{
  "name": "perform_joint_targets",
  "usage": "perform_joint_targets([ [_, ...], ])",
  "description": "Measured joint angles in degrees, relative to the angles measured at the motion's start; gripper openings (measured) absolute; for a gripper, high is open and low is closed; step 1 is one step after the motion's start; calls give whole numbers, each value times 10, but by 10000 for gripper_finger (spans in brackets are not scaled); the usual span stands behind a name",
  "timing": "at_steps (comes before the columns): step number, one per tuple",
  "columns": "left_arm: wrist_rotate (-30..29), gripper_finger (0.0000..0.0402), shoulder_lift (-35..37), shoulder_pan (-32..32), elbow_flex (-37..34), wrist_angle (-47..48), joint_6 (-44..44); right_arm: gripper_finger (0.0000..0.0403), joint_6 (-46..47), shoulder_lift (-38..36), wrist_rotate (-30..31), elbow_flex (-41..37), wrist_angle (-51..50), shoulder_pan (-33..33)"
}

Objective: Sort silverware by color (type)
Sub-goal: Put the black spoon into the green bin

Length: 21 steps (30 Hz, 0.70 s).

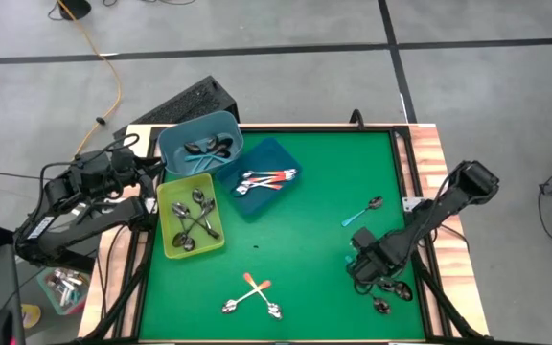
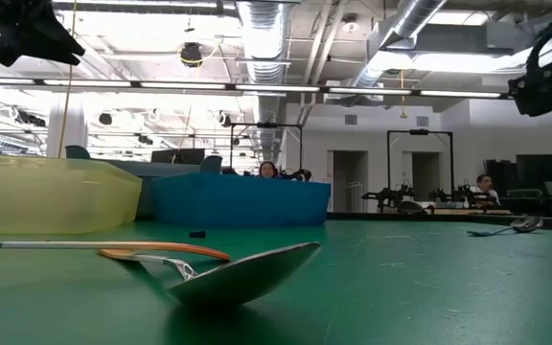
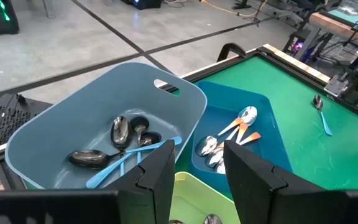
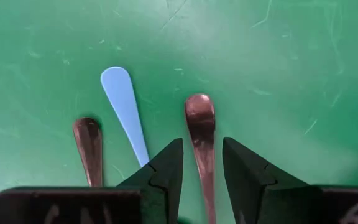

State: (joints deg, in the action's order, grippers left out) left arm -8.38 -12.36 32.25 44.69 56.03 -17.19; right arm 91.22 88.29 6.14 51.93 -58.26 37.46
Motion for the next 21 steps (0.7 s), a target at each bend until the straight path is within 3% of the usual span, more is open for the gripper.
perform_joint_targets([
  [21, 0, 122, 0, 0, 0, 0, -5, 123, -17, 29, -43, 0, 5, 8],
])
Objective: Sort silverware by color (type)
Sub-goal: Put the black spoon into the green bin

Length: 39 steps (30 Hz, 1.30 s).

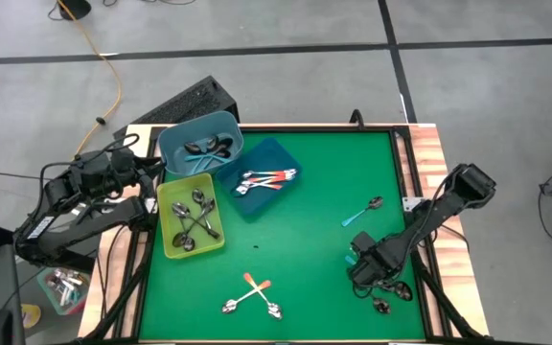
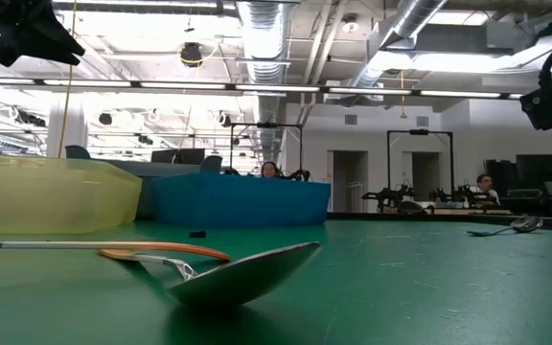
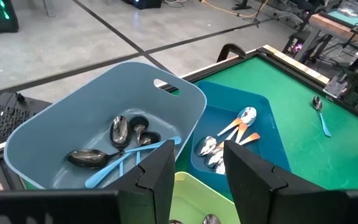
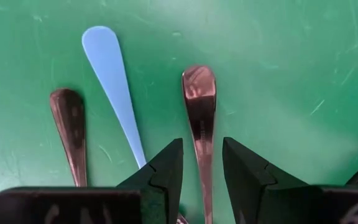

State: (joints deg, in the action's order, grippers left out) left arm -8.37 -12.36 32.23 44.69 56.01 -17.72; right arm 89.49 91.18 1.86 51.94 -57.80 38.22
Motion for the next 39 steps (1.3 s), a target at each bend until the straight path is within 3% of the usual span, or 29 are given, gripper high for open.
perform_joint_targets([
  [11, 0, 122, 0, 0, 0, 0, 0, 123, 10, 0, -4, -1, 1, 0],
  [25, 0, 122, 0, 0, 0, 0, 3, 119, 31, -2, -49, -69, 74, -1],
  [29, 0, 122, 0, 0, 0, 0, 3, 92, 30, -2, -49, -70, 73, -1],
  [35, -11, 122, 0, 0, 0, 0, 3, 19, 28, -2, -49, -70, 71, -1],
  [39, -13, 122, 0, 0, 0, 0, 3, 14, 32, -2, -42, -70, 71, -1],
])
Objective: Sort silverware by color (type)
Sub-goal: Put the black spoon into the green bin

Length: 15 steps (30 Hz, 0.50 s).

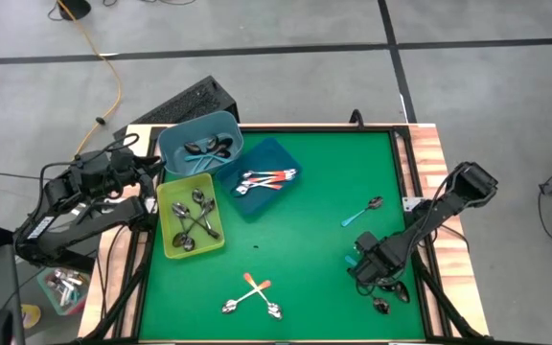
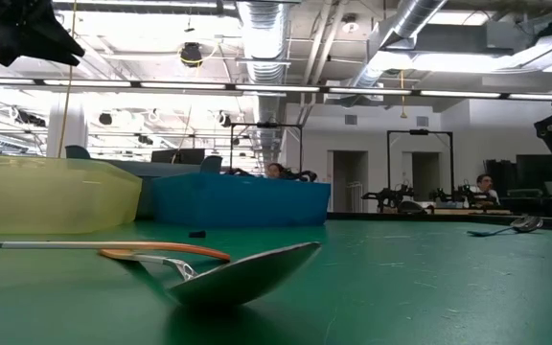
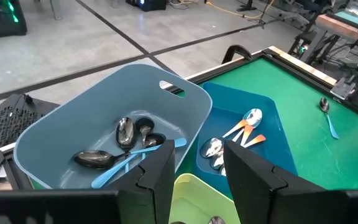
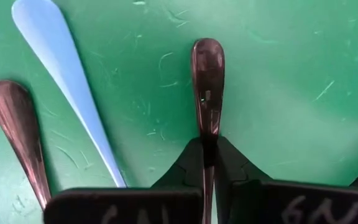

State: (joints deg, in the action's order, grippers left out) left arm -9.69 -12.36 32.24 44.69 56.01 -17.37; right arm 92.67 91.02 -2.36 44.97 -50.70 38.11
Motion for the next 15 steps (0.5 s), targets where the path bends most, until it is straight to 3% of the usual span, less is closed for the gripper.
perform_joint_targets([
  [7, 0, 122, 0, 0, 0, 0, 0, 11, 56, 3, 15, 28, -90, -6],
  [15, 0, 122, 0, 0, 0, -1, 2, 11, 31, 3, 82, 100, -184, -35],
])
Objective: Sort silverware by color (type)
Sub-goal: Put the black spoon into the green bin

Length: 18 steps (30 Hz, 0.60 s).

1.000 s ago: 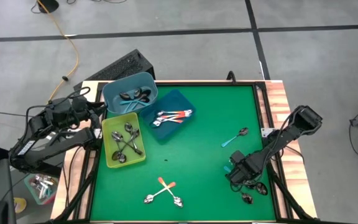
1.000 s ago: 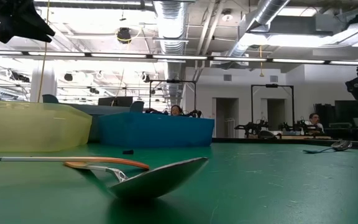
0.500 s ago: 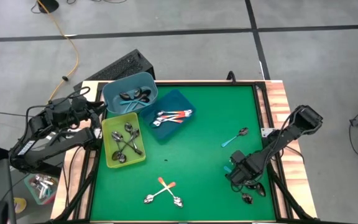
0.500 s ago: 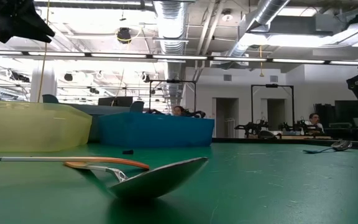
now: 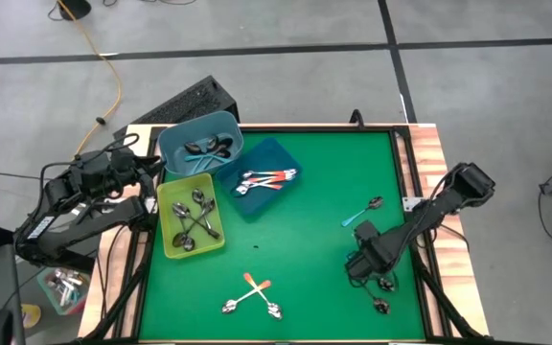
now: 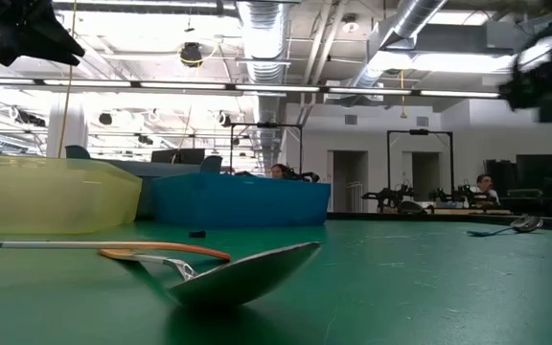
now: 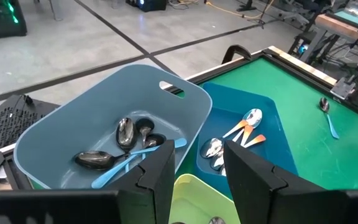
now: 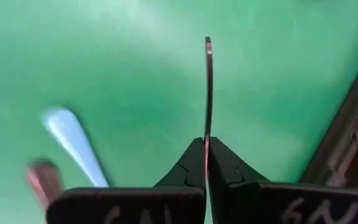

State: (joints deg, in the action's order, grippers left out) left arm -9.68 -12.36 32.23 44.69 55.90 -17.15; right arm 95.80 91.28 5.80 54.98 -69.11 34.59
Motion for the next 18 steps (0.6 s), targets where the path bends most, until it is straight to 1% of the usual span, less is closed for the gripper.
perform_joint_targets([
  [6, 0, 122, 0, 0, 0, -1, 0, 6, -24, 0, 48, 45, -56, -31],
  [9, 0, 122, 0, 0, 0, -1, 4, 5, -39, 0, 87, 68, -65, -46],
  [13, 0, 122, 0, 0, 0, -1, 4, 5, -61, -1, 154, 92, -69, -70],
  [15, 0, 122, 0, 0, 0, -1, 4, 4, -64, -1, 202, 104, -68, -83],
  [18, 0, 122, 0, 0, 0, -1, 4, 3, -94, -1, 251, 119, -44, -104],
])
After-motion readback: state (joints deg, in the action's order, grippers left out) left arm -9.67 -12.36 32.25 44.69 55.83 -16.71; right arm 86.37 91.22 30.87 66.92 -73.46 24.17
